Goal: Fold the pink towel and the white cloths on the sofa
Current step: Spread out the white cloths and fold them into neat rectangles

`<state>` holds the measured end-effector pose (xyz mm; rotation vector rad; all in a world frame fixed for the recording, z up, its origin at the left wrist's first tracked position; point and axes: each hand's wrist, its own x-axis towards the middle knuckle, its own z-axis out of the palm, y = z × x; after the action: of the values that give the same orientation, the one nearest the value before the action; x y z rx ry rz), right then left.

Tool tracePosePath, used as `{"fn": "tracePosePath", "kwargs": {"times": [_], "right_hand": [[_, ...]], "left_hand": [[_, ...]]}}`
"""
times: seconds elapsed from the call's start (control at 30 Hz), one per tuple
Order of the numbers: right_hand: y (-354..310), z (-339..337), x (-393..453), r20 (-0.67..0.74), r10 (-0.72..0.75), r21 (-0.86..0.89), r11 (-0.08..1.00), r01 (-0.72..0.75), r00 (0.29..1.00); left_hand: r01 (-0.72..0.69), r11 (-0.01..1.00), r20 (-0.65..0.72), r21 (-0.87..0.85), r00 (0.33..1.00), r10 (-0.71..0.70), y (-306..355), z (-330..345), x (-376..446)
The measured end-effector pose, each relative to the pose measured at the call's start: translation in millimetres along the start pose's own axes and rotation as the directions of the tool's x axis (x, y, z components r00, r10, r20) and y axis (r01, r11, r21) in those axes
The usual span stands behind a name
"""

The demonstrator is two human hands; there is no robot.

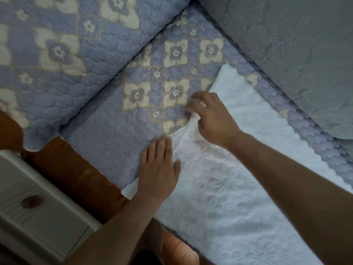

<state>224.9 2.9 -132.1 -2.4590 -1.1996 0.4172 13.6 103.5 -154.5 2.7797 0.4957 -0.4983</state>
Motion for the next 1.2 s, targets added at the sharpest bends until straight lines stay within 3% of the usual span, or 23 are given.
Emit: {"fn": "tracePosePath", "kwargs": {"times": [0.07,0.13,0.33,0.43,0.5,0.67,0.8,0.9,0.97,1.03,1.1,1.2], "right_hand": [[21.0,-4.0,7.8,0.163,-0.153,-0.171,0.969,0.181,0.975],[34.7,-10.3,18.3,0.263,-0.165,-0.236,0.944,0.229,0.951],[32.6,-7.5,45.4,0.285,-0.235,-0.21,0.931,0.299,0.929],[28.8,0.5,43.6,0.317,-0.26,-0.214,0.917,0.336,0.912],[30.3,1.6,41.0,0.333,-0.299,-0.241,0.89,0.387,0.895],[37.3,-10.8,17.3,0.244,-0.4,-0.266,0.848,0.458,0.883],[49.1,-21.6,-14.2,0.339,-0.393,-0.268,0.831,0.488,0.855],[51.1,-26.9,-27.7,0.432,-0.332,-0.203,0.87,0.449,0.839],[45.3,-25.6,-27.8,0.398,-0.286,-0.174,0.909,0.378,0.872],[35.6,-17.9,-20.9,0.312,-0.271,-0.152,0.932,0.329,0.911],[27.3,-6.4,-11.5,0.281,-0.31,-0.172,0.915,0.366,0.908],[23.3,3.5,-7.3,0.286,-0.405,-0.235,0.849,0.473,0.868]], "left_hand": [[0.032,0.999,-0.043,-0.009,0.999,-0.033,-2.0,-5.9,8.6],[0.051,0.997,-0.083,-0.059,0.995,-0.056,-6.2,-10.2,18.6],[0.052,0.98,-0.085,-0.193,0.994,-0.07,-14.8,-18.4,33.8],[0.157,0.914,0.009,-0.374,0.986,-0.165,-11.5,-25.6,37.0],[0.183,0.898,0.027,-0.4,0.982,-0.188,-10.0,-28.7,35.8],[-0.129,0.972,-0.165,-0.198,0.982,0.097,-2.6,-25.5,9.2],[-0.302,0.906,-0.064,-0.297,0.953,0.297,11.2,-14.5,-10.7],[-0.204,0.884,-0.095,-0.421,0.979,0.18,13.4,-13.5,-17.0],[-0.075,0.906,-0.18,-0.417,0.984,-0.001,7.5,-15.8,-12.6],[0.064,0.925,-0.159,-0.375,0.978,-0.132,-1.5,-18.7,-1.3],[0.11,0.939,-0.12,-0.327,0.98,-0.157,-7.6,-18.0,8.4],[0.013,0.973,-0.195,-0.229,0.979,-0.059,-7.3,-18.4,10.2]]}}
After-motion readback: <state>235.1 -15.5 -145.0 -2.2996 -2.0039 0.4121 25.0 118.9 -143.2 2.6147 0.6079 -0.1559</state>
